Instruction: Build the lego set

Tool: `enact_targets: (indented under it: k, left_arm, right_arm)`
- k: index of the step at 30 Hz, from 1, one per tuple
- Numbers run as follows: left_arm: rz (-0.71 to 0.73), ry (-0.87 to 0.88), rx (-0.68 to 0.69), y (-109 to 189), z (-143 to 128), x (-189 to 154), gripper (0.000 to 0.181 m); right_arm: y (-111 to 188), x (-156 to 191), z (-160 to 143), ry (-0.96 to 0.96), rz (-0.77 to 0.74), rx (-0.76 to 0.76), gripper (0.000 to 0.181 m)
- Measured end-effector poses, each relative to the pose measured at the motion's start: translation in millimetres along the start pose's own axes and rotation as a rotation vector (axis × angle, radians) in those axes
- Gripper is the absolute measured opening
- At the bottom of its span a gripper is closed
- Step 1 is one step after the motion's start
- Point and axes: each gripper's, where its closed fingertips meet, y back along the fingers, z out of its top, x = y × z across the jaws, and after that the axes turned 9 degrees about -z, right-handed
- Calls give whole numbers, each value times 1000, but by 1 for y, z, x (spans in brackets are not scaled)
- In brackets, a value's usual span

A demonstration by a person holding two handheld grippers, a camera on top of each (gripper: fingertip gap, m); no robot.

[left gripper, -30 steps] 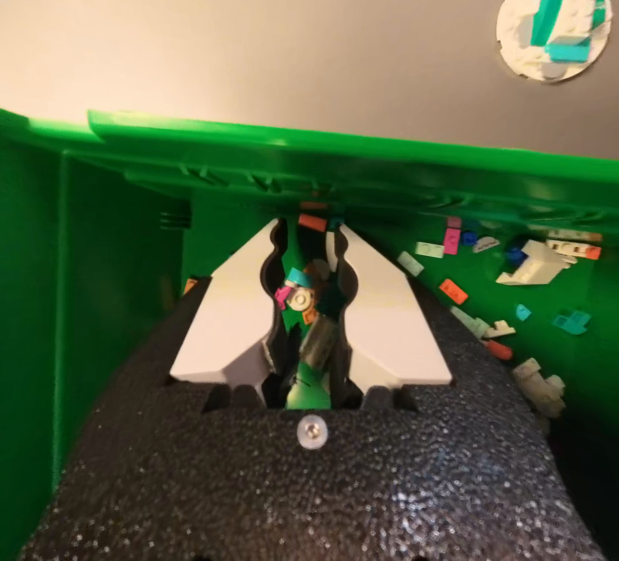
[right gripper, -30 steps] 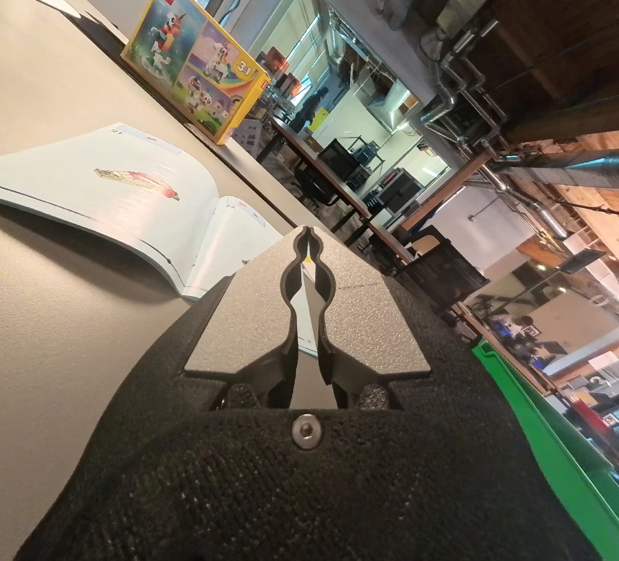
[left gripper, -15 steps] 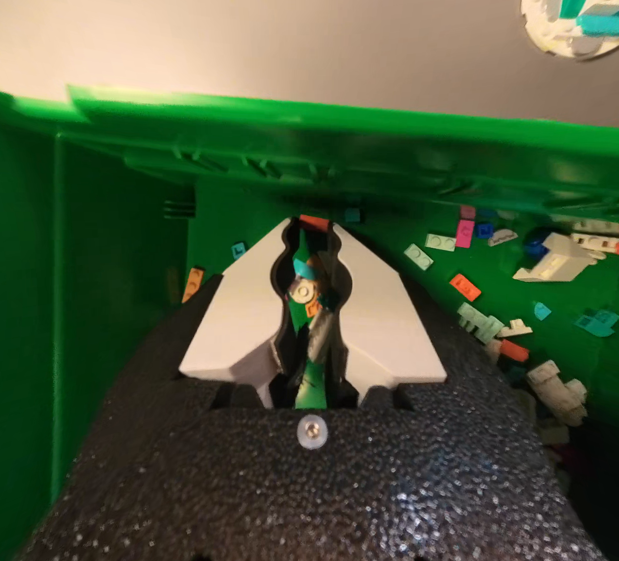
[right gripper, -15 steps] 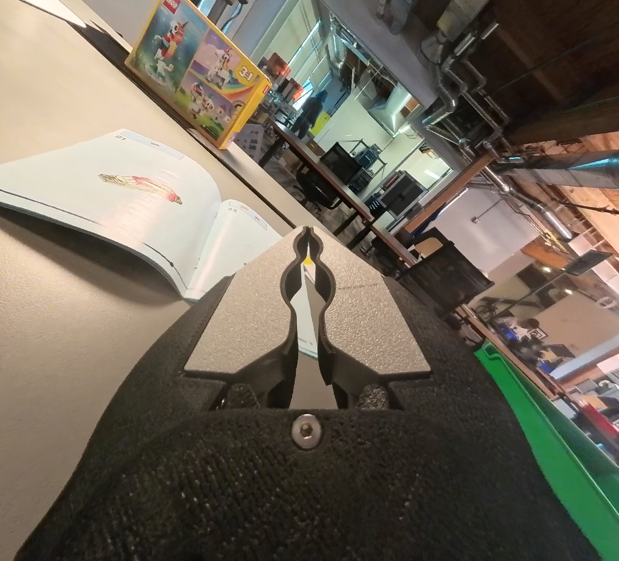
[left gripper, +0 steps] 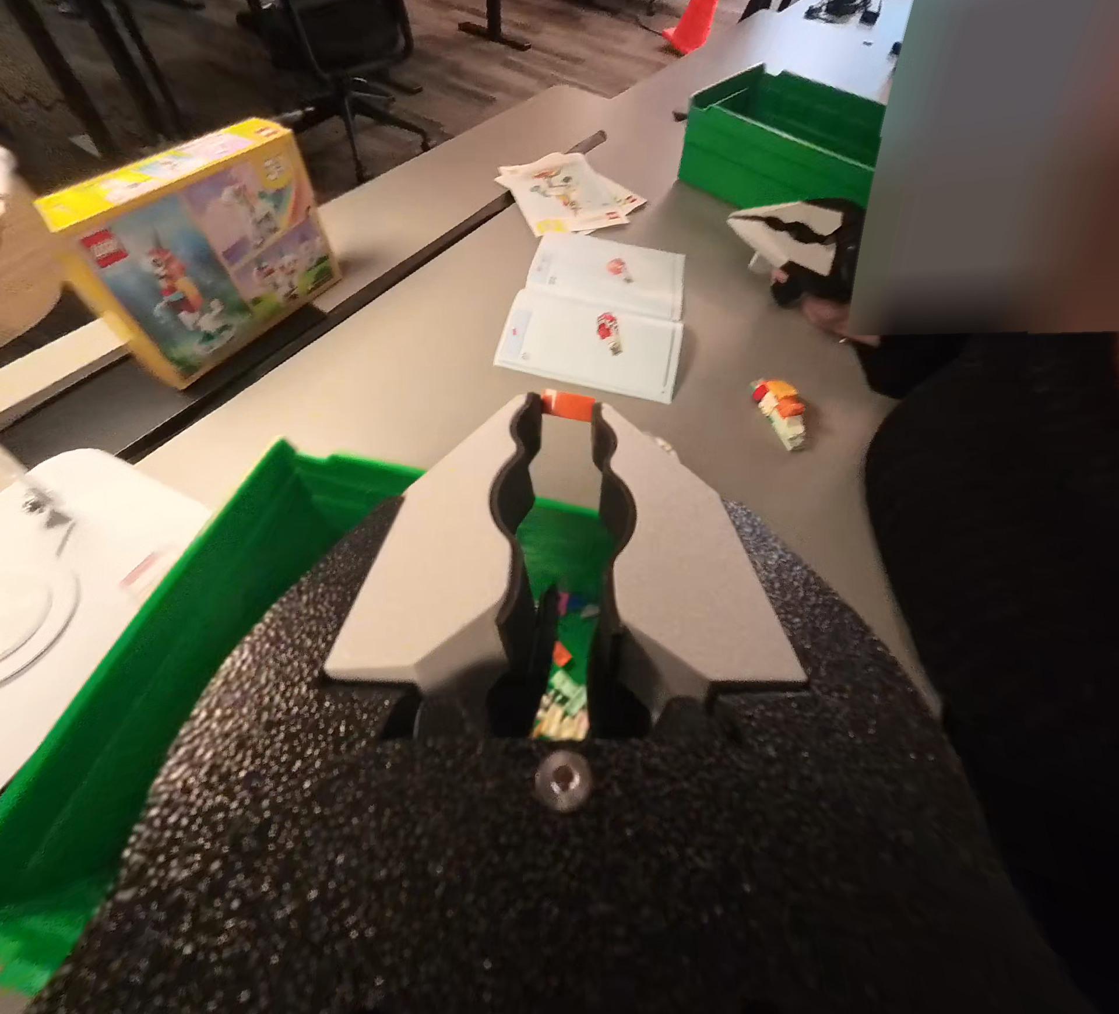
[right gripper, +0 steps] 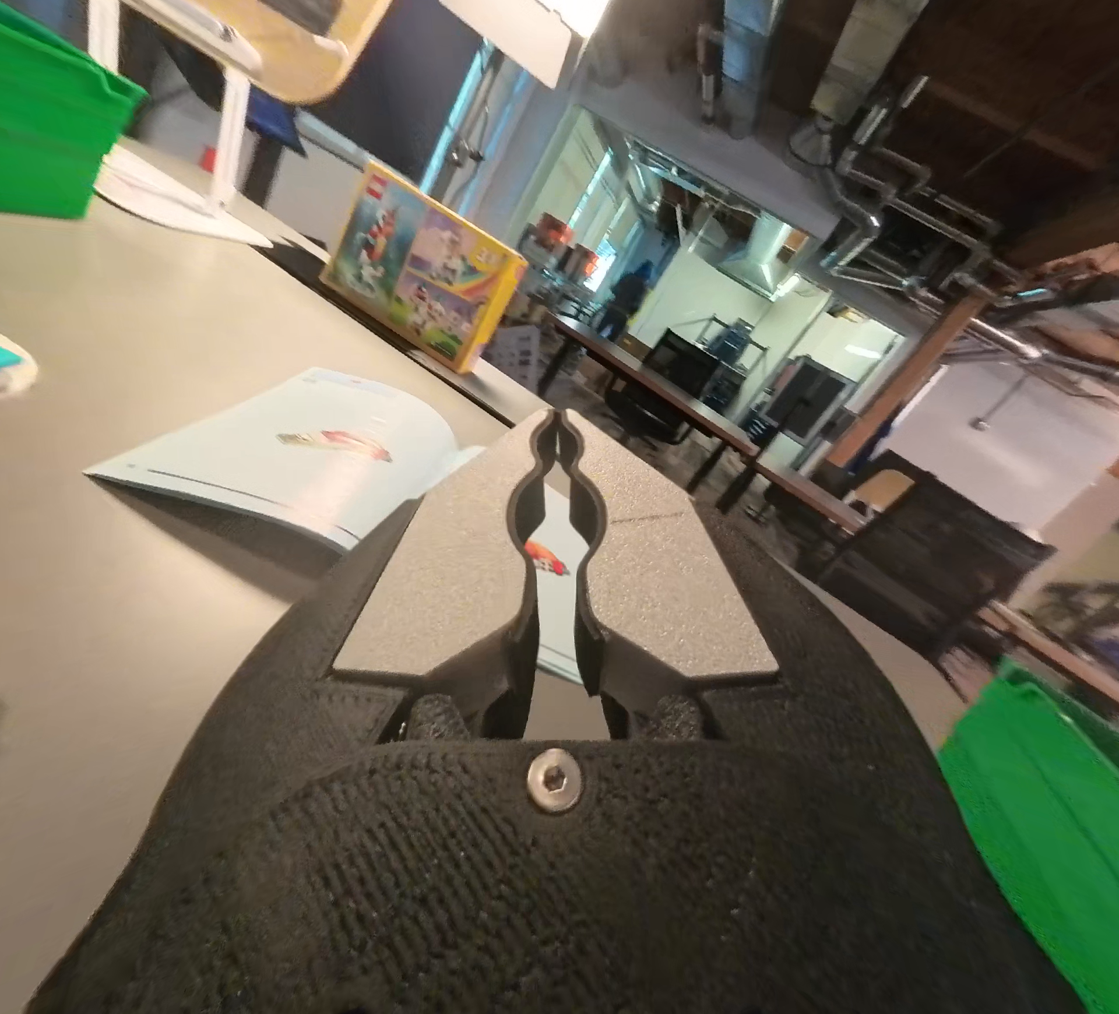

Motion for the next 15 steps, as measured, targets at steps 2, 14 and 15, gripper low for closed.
enact_targets:
  k: [2, 14, 15]
  left_arm:
    - [-5, -16, 20, -20, 10, -20, 14]
    - [-254, -109, 336, -274, -59, -176, 14]
    - [-264, -134, 366, -290, -63, -179, 14]
  right_arm:
    - [2, 1, 5, -62, 34, -32, 0]
    - [13, -62, -4, 33, 16, -142, 0]
    - [12, -67, -6, 36, 8, -140, 0]
